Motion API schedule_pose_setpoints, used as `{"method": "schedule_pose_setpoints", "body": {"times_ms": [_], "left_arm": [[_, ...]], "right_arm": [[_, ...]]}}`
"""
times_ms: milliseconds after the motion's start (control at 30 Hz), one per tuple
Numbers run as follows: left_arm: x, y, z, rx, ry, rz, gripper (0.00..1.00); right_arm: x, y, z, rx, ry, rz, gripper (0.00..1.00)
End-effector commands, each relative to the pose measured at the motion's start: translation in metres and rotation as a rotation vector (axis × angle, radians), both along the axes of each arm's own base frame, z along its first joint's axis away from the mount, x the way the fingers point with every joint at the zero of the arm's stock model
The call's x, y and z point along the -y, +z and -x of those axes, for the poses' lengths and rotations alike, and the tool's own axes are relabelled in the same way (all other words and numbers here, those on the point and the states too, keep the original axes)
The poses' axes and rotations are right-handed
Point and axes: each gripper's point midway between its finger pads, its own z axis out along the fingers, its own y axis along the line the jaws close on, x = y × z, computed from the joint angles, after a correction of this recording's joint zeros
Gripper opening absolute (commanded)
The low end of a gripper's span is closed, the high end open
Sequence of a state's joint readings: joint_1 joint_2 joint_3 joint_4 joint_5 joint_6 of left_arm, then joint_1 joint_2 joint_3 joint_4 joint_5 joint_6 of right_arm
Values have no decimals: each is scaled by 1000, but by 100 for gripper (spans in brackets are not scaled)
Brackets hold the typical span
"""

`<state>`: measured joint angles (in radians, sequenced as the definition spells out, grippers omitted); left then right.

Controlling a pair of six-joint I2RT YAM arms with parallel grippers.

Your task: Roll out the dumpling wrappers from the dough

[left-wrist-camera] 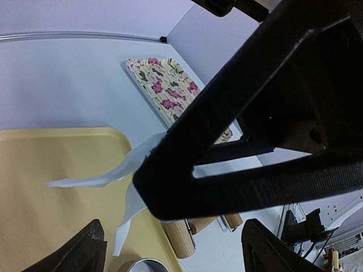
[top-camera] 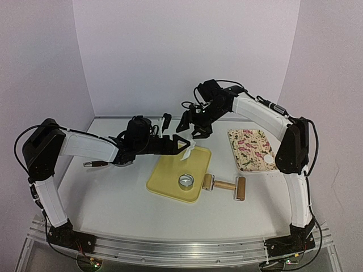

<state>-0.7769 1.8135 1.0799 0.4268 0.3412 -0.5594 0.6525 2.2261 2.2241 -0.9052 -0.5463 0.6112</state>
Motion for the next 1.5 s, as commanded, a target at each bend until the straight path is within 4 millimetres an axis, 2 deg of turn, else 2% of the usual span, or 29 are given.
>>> {"method": "schedule_pose_setpoints", "body": {"times_ms": [0,67,133,233,400,467,600,667,833,900,1000,1200,1300,1367,1467], "left_arm": [[15,20,-10,46,-30,79,73],[18,12,-13,23,-33,64,63],[22,7,-15,10,-39,58,59],[27,11,-18,15,-48,81,46],[30,12,-27,15,-22,81,39],[28,10,-30,16,-5,75,33],[24,-6,-34,-33,23,21,7],[19,-17,-33,-66,34,-9,4],[5,-40,-32,-144,65,-58,3],[4,-46,-32,-164,63,-68,8],[7,-51,-35,-193,47,-112,40],[2,-46,-34,-173,48,-155,70],[-7,-45,-38,-182,82,-254,77],[-1,-36,-39,-226,41,-313,81],[-1,-48,-31,-341,-2,-426,82]], "right_arm": [[-9,20,2,-25,-34,-82,68],[-9,21,2,-29,-37,-88,68],[-11,22,2,-37,-35,-99,67],[-14,22,4,-57,-35,-119,67],[-16,20,5,-70,-34,-129,66],[-16,19,5,-74,-34,-131,66],[-15,16,4,-72,-39,-122,66],[-13,15,4,-67,-43,-115,66],[-5,12,1,-34,-65,-74,66],[-1,10,1,-19,-76,-54,67],[7,5,0,-4,-89,-22,68],[28,-8,6,32,-107,68,68],[42,-16,10,54,-107,125,68],[53,-25,15,60,-103,178,67],[69,-38,23,63,-103,241,67]]}}
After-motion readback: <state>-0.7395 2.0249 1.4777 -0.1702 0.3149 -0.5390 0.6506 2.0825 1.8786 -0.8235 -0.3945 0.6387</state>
